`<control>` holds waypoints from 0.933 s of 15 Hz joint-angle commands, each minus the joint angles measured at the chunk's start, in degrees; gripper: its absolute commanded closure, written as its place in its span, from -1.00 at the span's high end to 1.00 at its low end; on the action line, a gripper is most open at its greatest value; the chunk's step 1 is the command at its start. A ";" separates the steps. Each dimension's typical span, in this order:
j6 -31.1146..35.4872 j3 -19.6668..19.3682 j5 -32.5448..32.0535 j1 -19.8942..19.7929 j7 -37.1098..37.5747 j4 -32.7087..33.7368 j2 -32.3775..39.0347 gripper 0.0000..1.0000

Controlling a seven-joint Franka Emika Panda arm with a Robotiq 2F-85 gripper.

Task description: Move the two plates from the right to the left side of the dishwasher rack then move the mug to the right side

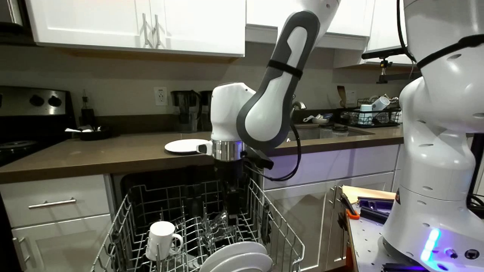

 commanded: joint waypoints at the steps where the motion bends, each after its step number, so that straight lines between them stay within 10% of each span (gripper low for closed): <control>1: -0.20 1.37 -0.53 -1.27 0.14 0.43 1.05 1.00; 14: 10.54 5.35 -0.13 -5.50 -2.33 1.52 9.88 1.00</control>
